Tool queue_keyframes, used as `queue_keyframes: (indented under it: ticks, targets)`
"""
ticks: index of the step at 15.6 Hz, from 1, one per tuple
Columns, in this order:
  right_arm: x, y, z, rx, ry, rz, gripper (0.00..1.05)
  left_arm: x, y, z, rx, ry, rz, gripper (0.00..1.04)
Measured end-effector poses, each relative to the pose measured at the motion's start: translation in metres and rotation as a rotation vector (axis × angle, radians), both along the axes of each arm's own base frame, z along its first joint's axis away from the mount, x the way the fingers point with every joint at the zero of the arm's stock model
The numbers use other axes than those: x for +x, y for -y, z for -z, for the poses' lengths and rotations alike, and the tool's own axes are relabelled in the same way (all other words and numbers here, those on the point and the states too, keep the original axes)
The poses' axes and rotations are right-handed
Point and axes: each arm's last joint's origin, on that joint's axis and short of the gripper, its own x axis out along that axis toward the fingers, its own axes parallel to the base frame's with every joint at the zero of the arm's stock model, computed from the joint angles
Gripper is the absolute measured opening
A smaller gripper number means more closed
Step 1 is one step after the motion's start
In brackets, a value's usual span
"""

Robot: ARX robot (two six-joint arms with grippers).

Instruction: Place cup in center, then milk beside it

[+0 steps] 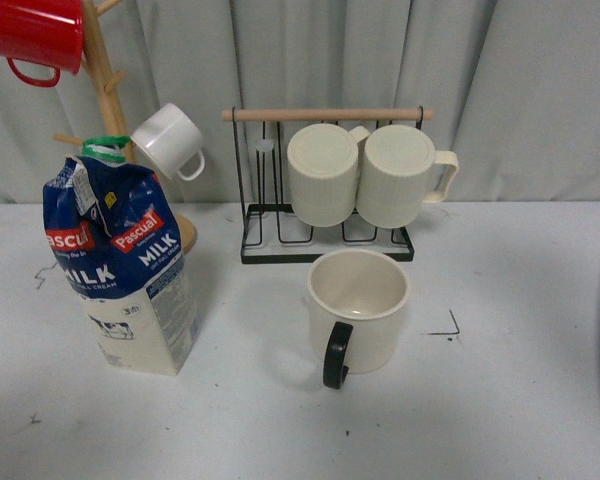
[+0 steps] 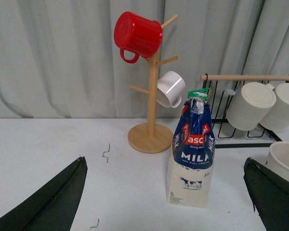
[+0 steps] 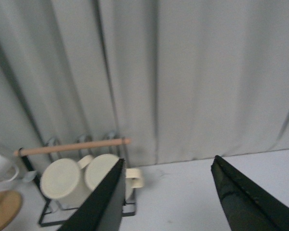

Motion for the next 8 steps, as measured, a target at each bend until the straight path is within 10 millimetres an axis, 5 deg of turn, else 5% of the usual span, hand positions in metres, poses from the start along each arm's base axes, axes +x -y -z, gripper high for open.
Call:
queue_keyframes:
  ticks: [2,5,8]
  targets:
    - [-0.042,0.03,0.008,-0.03,0.082,0.041,0.38,0.0,0.0,0.0,0.0,0.0,0.001,0.98]
    - [-0.067,0.048,0.052,-0.076,0.002,0.015,0.02,0.0,0.0,0.0,0.0,0.0,0.0,0.98]
    - [-0.089,0.062,0.064,-0.072,0.042,0.026,0.02,0.0,0.0,0.0,0.0,0.0,0.0,0.98]
